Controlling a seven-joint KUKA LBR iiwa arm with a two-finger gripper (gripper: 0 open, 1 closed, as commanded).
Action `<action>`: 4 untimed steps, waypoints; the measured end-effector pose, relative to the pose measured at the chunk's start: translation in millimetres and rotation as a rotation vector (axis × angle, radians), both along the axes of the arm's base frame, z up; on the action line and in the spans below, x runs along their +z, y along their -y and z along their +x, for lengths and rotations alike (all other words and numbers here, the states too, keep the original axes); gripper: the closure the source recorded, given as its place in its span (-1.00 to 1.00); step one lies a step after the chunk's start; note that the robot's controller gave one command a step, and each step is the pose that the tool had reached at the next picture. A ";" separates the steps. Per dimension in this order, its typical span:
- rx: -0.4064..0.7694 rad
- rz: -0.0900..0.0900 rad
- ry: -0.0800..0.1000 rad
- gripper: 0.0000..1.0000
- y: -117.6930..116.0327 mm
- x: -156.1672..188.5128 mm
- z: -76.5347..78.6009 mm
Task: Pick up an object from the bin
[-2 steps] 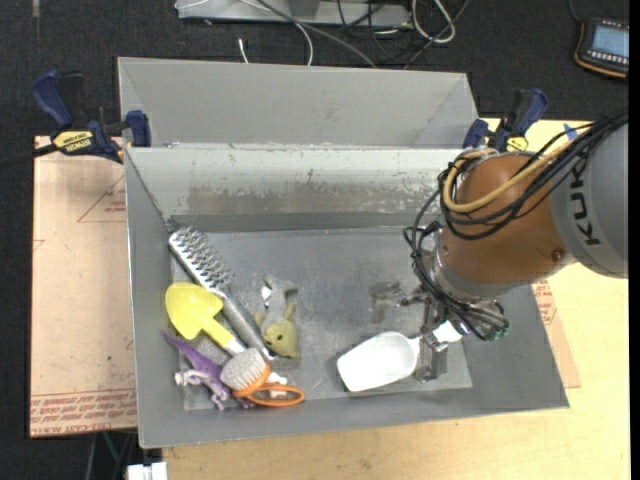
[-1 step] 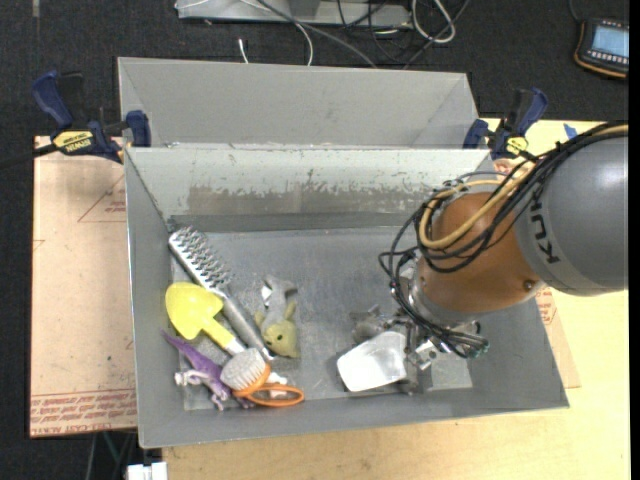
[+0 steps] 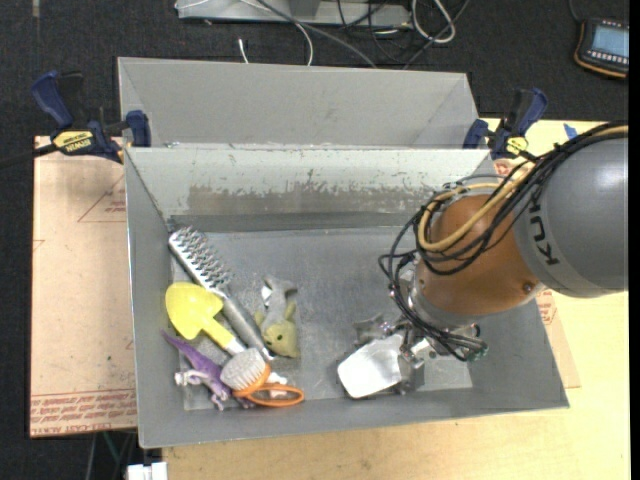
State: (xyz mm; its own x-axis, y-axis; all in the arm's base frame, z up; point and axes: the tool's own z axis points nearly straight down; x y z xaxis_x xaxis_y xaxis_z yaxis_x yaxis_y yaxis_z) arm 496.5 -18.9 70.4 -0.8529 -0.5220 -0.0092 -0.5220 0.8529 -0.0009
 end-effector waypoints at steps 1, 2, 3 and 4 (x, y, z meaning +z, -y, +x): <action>0.000 0.000 0.000 1.00 0.0 0.1 0.0; 0.000 0.001 -0.001 1.00 -0.8 12.5 -0.5; 0.000 0.002 -0.001 1.00 -1.2 18.2 -0.2; 0.000 0.002 -0.001 1.00 -1.6 24.9 -0.4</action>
Offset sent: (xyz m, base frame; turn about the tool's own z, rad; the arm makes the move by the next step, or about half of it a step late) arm 0.0000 -0.0001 0.0192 -0.0002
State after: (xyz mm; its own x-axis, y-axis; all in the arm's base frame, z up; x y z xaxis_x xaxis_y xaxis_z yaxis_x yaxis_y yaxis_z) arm 496.1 -17.3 95.3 -0.8531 -0.5217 -0.0095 -0.5218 0.8531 0.0015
